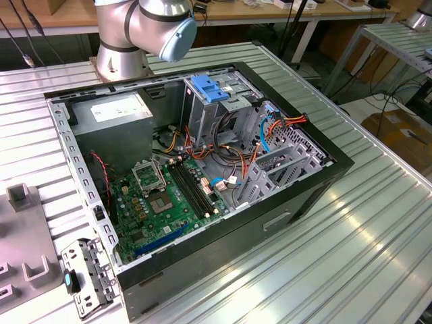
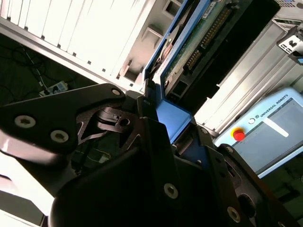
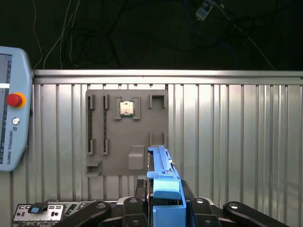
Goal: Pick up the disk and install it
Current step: 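Pick up the disk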
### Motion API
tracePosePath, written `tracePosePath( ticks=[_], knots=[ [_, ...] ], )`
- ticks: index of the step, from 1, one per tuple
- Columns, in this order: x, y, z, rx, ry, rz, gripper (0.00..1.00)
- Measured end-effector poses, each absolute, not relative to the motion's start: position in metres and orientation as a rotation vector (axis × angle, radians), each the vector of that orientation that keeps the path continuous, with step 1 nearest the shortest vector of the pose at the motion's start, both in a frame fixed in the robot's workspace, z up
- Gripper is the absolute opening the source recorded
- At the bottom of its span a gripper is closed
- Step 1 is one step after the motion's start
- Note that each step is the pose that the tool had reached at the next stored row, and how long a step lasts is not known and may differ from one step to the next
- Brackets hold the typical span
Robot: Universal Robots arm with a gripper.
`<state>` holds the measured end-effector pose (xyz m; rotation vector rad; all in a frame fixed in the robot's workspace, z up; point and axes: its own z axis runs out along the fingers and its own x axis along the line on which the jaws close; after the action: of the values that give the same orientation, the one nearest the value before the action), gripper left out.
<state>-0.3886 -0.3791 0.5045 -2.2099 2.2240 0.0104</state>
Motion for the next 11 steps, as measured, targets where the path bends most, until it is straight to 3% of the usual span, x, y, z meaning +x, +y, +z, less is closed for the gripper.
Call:
tracePosePath(
  ticks=[11],
  knots=[
    [-0.37, -0.379, 0.505, -2.211, 2.226, 0.013, 0.37]
  ],
)
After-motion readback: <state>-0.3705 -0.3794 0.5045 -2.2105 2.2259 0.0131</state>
